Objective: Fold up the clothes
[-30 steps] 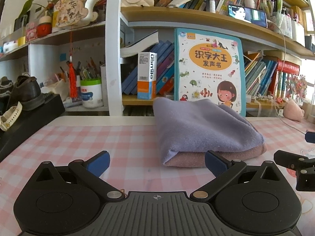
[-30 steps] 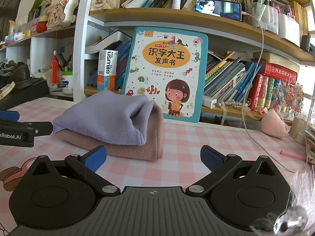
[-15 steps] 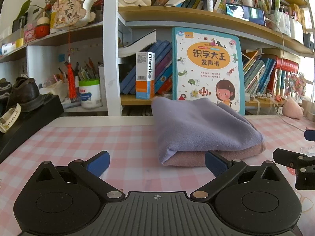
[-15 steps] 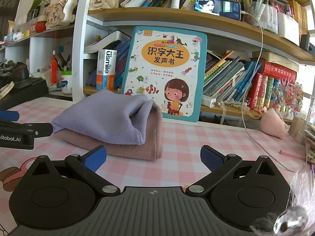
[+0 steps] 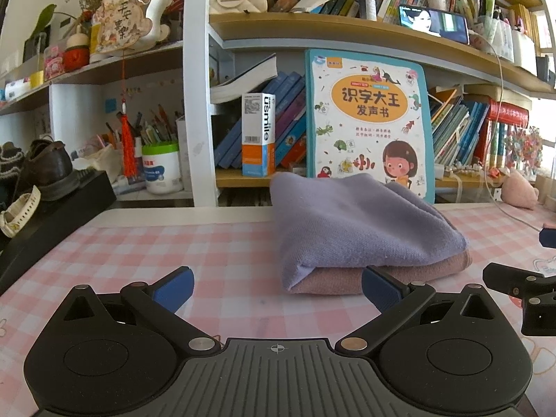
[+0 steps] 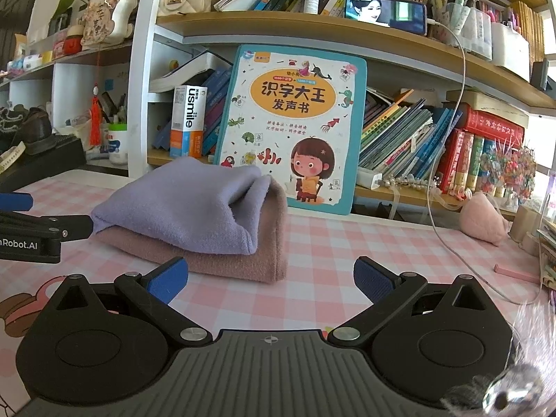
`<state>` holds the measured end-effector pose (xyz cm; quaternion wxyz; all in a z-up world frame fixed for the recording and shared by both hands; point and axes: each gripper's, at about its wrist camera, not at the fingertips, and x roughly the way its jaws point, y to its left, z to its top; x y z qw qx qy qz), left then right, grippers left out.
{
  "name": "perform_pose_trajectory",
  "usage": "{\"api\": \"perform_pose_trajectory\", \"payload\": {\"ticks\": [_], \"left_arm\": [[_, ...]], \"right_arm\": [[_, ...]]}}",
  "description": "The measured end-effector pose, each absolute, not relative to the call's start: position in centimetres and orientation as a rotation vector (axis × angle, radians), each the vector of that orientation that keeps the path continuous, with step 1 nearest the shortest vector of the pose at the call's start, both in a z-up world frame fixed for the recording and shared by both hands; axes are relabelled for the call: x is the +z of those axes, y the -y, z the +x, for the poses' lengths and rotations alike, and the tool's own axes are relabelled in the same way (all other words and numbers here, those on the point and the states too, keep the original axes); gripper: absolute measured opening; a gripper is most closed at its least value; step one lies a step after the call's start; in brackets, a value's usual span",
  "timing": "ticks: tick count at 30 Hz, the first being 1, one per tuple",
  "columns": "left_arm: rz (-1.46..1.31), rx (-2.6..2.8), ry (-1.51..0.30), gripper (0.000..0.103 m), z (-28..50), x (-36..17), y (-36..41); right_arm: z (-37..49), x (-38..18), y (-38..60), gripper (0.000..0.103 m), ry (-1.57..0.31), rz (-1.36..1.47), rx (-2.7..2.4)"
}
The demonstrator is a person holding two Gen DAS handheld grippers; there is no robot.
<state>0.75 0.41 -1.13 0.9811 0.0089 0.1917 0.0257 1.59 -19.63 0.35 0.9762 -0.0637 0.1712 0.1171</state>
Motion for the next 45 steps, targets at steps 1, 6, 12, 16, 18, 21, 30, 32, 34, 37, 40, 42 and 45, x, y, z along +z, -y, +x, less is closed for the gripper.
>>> {"api": "perform_pose_trajectory", "payload": {"ticks": [1, 6, 12, 16, 18, 21, 30, 32, 34, 37, 40, 42, 45], "left_arm": [[0.019, 0.052, -0.386, 0.103, 0.75, -1.13, -0.40], [0.019, 0.050, -0.386, 0.103, 0.73, -1.10, -0.40], [0.022, 0.047, -0.388, 0.103, 0.73, -1.05, -0.29], [0.012, 0.049, -0.404, 0.103, 0.99, -1.08, -0.43], [0.000, 0.044, -0.433, 0.103, 1.29, -1.18, -0.61], [-0.009, 0.024, -0.475, 0.103, 1.63, -1.42, -0.75], [-0.014, 0.039, -0.478, 0.103, 1.57, -1.46, -0.84], [-0.011, 0.040, -0.480, 0.103, 1.61, -1.44, -0.80], [-0.008, 0.039, -0.480, 0.103, 1.65, -1.41, -0.79], [-0.005, 0.039, -0.480, 0.103, 1.66, -1.39, -0.77], [-0.005, 0.038, -0.479, 0.103, 1.64, -1.37, -0.78], [-0.006, 0.039, -0.479, 0.103, 1.62, -1.39, -0.77], [-0.010, 0.039, -0.481, 0.103, 1.64, -1.41, -0.81]], "right_arm": [[1.61, 0.35, 19.63, 0.102, -0.346, -0.128, 0.236], [1.60, 0.37, 19.60, 0.102, -0.346, -0.129, 0.235], [1.62, 0.39, 19.52, 0.102, -0.348, -0.131, 0.236], [1.71, 0.34, 19.48, 0.102, -0.356, -0.133, 0.235], [1.78, 0.31, 19.45, 0.102, -0.361, -0.135, 0.233], [1.91, 0.30, 19.47, 0.102, -0.369, -0.134, 0.232], [2.31, 0.01, 19.38, 0.102, -0.420, -0.146, 0.236], [2.34, 0.00, 19.49, 0.102, -0.420, -0.140, 0.231], [2.40, -0.03, 19.45, 0.102, -0.425, -0.143, 0.230], [2.33, -0.07, 19.30, 0.102, -0.425, -0.154, 0.236], [2.37, -0.08, 19.27, 0.102, -0.428, -0.157, 0.236], [2.42, -0.09, 19.29, 0.102, -0.431, -0.154, 0.236], [2.51, -0.09, 19.34, 0.102, -0.434, -0.151, 0.235]]}}
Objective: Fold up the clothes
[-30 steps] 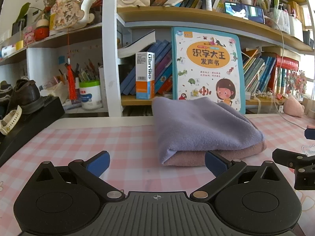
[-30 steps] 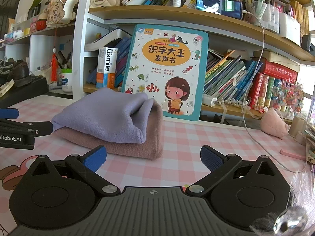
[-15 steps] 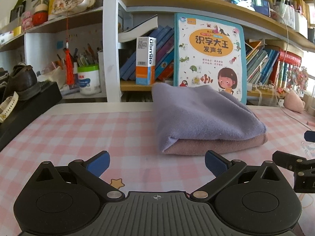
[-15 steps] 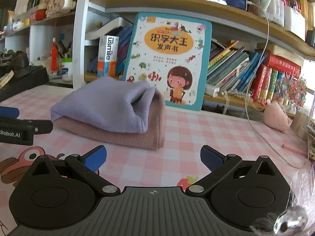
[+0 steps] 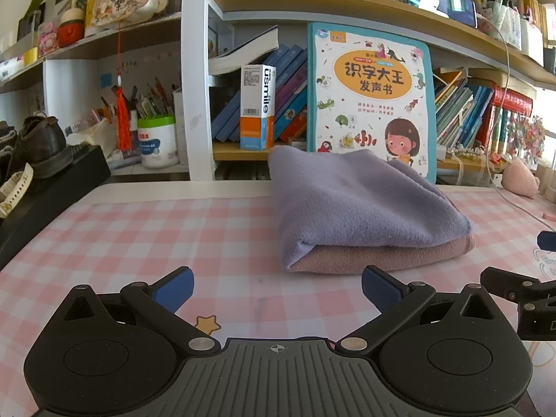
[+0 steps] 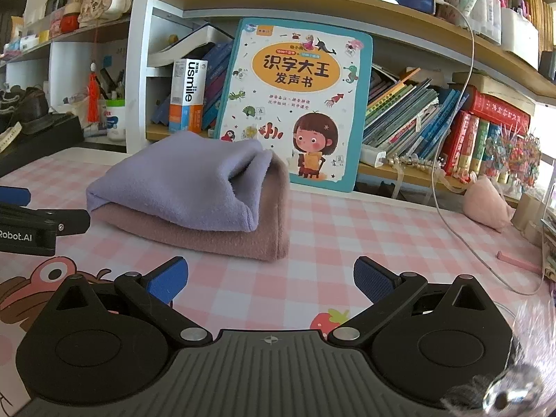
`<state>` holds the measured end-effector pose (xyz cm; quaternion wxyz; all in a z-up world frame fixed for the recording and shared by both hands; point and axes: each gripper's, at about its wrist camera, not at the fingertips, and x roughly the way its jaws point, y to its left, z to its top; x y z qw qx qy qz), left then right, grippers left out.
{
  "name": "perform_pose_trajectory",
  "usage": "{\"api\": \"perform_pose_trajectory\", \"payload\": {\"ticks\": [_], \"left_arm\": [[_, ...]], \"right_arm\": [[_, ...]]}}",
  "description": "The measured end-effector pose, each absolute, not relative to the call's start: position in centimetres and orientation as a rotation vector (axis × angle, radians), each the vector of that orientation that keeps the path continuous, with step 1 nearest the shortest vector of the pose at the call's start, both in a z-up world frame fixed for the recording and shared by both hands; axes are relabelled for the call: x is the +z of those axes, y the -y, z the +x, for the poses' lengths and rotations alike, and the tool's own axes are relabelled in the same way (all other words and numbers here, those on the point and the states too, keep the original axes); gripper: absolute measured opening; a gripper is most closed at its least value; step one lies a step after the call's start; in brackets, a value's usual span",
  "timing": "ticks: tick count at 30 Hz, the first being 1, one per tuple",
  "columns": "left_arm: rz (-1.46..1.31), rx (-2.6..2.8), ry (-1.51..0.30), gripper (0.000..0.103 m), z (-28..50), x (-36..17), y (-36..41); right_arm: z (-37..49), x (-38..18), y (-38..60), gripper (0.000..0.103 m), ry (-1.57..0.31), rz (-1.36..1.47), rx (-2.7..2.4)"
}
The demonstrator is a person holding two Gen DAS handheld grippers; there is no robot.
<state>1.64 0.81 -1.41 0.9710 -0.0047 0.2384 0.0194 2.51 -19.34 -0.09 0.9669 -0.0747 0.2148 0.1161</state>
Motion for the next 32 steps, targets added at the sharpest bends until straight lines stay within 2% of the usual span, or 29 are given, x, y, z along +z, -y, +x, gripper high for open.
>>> {"api": "perform_pose_trajectory", "payload": {"ticks": [32], "left_arm": [[-0.008, 0.038, -0.476, 0.103, 1.57, -1.50, -0.80]], "right_arm": [[2.75, -0.29, 19.12, 0.102, -0.450, -0.164, 0.244]]}}
